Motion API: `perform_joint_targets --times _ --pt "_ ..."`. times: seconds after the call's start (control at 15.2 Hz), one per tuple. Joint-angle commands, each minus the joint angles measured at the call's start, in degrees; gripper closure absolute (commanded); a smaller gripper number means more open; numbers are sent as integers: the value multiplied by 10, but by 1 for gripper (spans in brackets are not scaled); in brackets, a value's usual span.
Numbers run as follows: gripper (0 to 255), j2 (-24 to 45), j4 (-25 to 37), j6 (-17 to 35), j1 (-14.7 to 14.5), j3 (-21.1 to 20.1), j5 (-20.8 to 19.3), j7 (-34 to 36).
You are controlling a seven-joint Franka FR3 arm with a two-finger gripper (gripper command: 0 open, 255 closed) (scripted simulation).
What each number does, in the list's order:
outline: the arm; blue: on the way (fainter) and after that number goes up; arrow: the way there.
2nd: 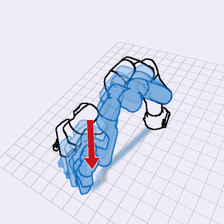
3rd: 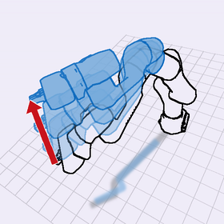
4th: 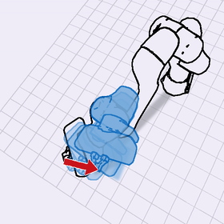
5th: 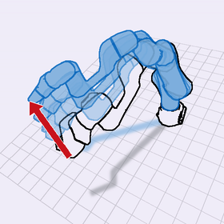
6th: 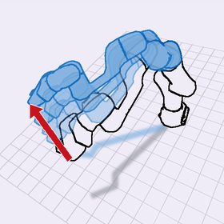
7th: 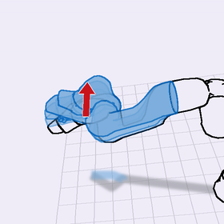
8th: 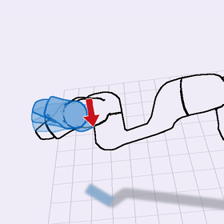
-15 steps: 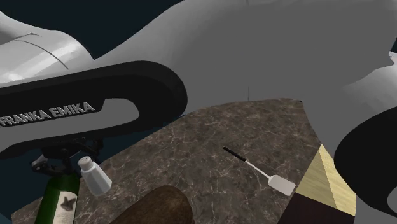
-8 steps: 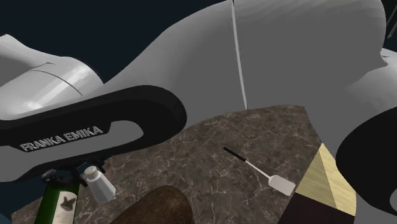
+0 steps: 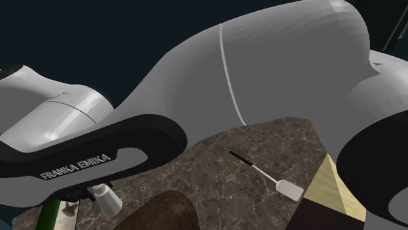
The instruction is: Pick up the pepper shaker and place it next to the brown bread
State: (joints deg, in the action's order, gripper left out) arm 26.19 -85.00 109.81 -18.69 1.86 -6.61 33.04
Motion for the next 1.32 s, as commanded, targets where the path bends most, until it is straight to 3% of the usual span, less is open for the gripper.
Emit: perform_joint_targets --times 0.0,0.4,0.86,0.92,1.25 --pt "255 4 -10 15 1 0 0 1" --pt "255 18 -36 54 1 0 -2 6" --pt "255 18 -36 54 1 0 -2 6" --pt "0 18 -36 54 1 0 -2 6" --pt "0 18 -36 54 1 0 -2 6"
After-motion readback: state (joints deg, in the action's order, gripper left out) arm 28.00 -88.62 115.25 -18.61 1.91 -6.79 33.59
